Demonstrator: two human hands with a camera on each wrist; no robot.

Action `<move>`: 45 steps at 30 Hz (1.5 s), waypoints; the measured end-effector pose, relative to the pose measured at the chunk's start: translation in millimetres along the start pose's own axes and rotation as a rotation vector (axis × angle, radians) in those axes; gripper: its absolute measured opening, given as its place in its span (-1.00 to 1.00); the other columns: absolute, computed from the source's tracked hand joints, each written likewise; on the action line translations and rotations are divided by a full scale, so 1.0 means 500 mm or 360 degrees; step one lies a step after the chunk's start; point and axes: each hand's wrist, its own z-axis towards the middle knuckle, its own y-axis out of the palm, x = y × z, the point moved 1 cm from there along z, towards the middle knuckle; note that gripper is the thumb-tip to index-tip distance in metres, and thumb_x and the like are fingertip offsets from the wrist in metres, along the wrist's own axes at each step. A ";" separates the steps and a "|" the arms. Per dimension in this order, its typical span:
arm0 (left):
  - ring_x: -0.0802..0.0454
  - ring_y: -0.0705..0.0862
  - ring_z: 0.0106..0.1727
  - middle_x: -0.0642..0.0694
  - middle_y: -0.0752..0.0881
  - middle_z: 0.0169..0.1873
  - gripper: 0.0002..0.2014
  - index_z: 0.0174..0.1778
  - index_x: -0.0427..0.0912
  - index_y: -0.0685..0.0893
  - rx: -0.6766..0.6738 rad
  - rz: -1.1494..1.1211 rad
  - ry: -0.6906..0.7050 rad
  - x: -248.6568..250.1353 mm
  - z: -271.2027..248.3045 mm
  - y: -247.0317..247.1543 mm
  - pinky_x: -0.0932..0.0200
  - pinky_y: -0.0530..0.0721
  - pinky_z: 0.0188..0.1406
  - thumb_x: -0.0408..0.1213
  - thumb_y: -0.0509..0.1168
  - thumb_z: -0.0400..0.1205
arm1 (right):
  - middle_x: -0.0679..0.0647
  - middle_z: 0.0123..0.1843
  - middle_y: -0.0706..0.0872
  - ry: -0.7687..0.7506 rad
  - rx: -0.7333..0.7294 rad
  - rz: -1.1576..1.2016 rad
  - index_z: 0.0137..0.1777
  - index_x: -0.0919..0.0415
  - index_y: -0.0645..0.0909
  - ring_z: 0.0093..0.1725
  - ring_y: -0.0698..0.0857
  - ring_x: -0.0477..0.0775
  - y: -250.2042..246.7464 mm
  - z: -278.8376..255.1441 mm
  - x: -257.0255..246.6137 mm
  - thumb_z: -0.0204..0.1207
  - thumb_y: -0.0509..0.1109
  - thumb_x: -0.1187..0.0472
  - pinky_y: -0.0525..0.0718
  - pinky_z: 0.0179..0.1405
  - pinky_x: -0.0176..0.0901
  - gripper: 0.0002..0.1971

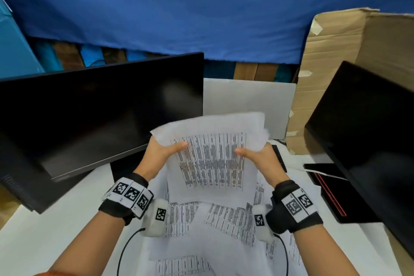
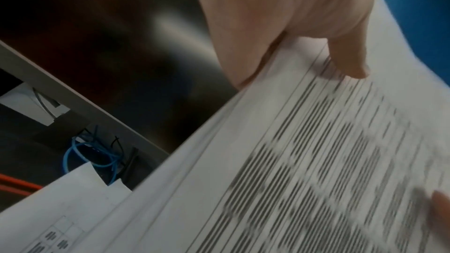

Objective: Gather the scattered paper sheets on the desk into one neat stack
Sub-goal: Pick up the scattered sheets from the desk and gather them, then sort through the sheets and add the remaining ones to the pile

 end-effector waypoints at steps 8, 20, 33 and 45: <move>0.29 0.76 -0.10 0.21 0.84 -0.22 -0.75 -0.02 -0.05 0.70 -0.0006 0.0113 -0.0210 -0.042 -0.010 0.002 0.39 0.66 -0.10 -0.36 0.45 0.41 | -0.09 -0.07 0.72 0.0192 0.0031 -0.0031 -0.07 0.02 0.63 -0.09 0.67 -0.27 0.007 -0.019 0.068 0.35 0.52 0.34 0.58 -0.01 -0.41 -0.76; 0.13 0.76 0.06 0.24 0.82 -0.10 -0.41 0.04 0.07 0.66 -0.0132 0.0192 -0.0423 -0.079 -0.044 -0.002 0.21 0.74 0.03 0.09 0.58 0.09 | 0.00 0.15 0.73 0.0422 -0.0016 -0.0049 0.19 0.07 0.57 0.17 0.68 -0.01 0.014 -0.045 0.105 0.04 0.65 -0.12 0.54 0.37 0.02 -0.31; 0.33 0.75 -0.04 0.32 0.81 -0.12 -0.29 0.03 0.10 0.62 -0.0247 0.0248 -0.0321 -0.034 -0.054 0.015 0.44 0.70 -0.09 0.32 0.50 -0.01 | -0.18 -0.08 0.69 0.0267 -0.0081 0.0002 -0.12 -0.12 0.58 -0.01 0.67 -0.19 0.007 -0.048 0.085 0.26 0.55 0.19 0.57 0.25 -0.17 -0.72; 0.06 0.79 0.02 0.07 0.84 -0.08 -0.40 0.00 0.11 0.72 -0.0143 0.0159 -0.0271 -0.039 -0.041 -0.004 0.16 0.75 0.04 0.21 0.57 0.05 | -0.17 -0.24 0.80 0.0140 -0.0066 0.0001 -0.11 0.07 0.64 -0.24 0.75 -0.37 0.009 -0.046 0.061 0.35 0.51 0.36 0.65 -0.01 -0.24 -0.80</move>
